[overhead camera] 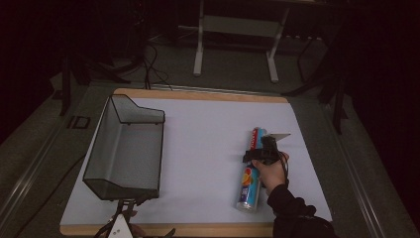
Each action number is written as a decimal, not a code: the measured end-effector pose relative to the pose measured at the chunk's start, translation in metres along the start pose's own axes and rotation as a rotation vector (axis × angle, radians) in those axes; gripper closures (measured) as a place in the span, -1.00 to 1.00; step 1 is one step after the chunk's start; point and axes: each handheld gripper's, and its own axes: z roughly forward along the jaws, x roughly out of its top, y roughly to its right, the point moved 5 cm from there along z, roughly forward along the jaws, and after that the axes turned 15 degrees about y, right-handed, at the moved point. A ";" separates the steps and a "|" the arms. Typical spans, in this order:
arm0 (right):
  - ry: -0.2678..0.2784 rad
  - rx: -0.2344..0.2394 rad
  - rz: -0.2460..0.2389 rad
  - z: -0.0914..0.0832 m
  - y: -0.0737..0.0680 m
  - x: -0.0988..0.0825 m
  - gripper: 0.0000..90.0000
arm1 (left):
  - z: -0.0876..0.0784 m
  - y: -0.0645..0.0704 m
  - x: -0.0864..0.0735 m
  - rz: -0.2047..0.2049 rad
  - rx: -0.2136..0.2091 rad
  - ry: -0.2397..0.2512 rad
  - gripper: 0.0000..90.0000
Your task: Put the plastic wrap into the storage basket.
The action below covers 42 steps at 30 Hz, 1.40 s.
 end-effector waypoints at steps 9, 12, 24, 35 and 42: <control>-0.013 0.092 0.045 -0.007 0.002 0.009 -0.32 | 0.001 0.000 -0.001 -0.001 0.000 -0.004 -0.96; 0.011 0.110 0.023 -0.012 -0.004 0.016 -0.31 | 0.001 0.000 -0.001 0.000 0.001 -0.005 -0.96; 0.066 0.209 -0.073 -0.039 -0.033 0.036 -0.30 | 0.001 0.000 -0.001 -0.001 -0.001 -0.004 -0.96; 0.150 0.326 -0.101 -0.067 -0.063 0.056 -0.29 | 0.001 -0.001 -0.001 0.000 0.000 -0.005 -0.96; 0.220 0.402 -0.141 -0.085 -0.090 0.064 -0.29 | 0.001 0.000 -0.001 0.002 -0.002 -0.006 -0.96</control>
